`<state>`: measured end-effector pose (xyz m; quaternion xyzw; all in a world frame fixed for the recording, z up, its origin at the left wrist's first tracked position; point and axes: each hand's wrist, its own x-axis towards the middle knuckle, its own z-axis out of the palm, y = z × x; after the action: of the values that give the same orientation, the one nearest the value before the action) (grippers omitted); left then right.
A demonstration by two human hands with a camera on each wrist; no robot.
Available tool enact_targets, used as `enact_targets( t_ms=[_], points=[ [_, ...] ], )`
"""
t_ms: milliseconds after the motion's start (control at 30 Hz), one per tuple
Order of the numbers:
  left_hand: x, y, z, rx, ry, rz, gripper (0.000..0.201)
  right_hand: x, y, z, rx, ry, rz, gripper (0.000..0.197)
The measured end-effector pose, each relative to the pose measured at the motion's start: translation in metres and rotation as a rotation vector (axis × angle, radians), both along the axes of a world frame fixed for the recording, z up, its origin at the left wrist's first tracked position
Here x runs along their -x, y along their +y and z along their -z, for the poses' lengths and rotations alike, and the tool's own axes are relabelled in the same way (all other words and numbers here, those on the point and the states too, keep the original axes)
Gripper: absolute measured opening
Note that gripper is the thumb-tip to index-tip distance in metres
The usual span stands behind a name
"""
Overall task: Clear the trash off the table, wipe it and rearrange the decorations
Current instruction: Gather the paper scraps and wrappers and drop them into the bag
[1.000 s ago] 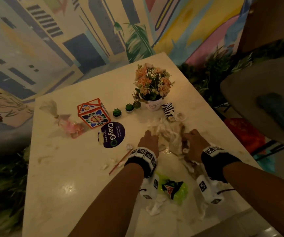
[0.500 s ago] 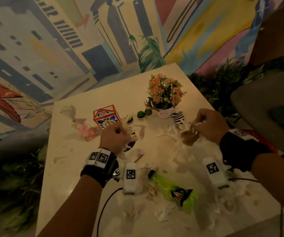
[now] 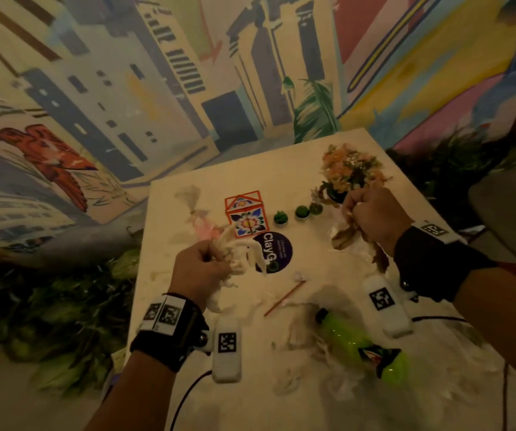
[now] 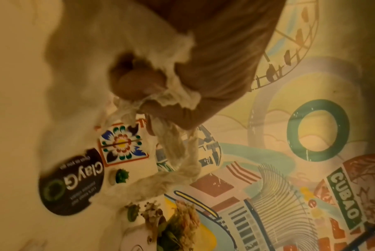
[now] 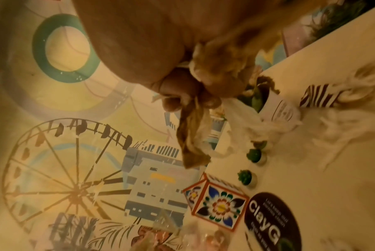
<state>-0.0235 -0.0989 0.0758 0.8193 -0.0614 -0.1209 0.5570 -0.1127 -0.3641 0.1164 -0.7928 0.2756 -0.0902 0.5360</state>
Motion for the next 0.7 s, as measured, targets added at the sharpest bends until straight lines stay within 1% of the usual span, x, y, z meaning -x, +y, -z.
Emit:
enact_targets(
  t_ms=[67,167,267,333,433,500,567,600,700],
  points=[
    [-0.005,0.029,0.008,-0.022,0.03,-0.017,0.033,-0.01,0.028,0.0,-0.061,-0.001,-0.021,0.031],
    [-0.014,0.08,0.018,-0.059,0.049,-0.037,0.02,-0.026,0.081,0.006,-0.098,-0.022,-0.068,0.032],
    [-0.028,0.147,0.03,-0.093,0.018,-0.027,0.019,-0.045,0.15,0.023,-0.105,-0.037,-0.103,0.033],
    [-0.039,0.198,0.038,-0.141,-0.011,-0.029,0.017,-0.058,0.203,0.034,-0.091,-0.003,-0.111,0.037],
    [-0.057,0.275,0.049,-0.221,0.005,-0.007,0.017,-0.075,0.282,0.046,0.012,0.073,-0.112,0.039],
    [-0.064,0.322,0.053,-0.269,0.024,0.004,0.022,-0.086,0.329,0.052,-0.022,0.12,-0.125,0.038],
    [-0.07,0.362,0.058,-0.318,0.059,0.025,0.029,-0.095,0.369,0.058,-0.03,0.167,-0.145,0.037],
    [-0.073,0.379,0.063,-0.35,0.077,0.036,0.03,-0.098,0.387,0.062,-0.025,0.172,-0.152,0.038],
    [-0.081,0.417,0.078,-0.422,0.103,0.035,0.024,-0.107,0.43,0.068,-0.044,0.215,-0.173,0.039]
  ],
)
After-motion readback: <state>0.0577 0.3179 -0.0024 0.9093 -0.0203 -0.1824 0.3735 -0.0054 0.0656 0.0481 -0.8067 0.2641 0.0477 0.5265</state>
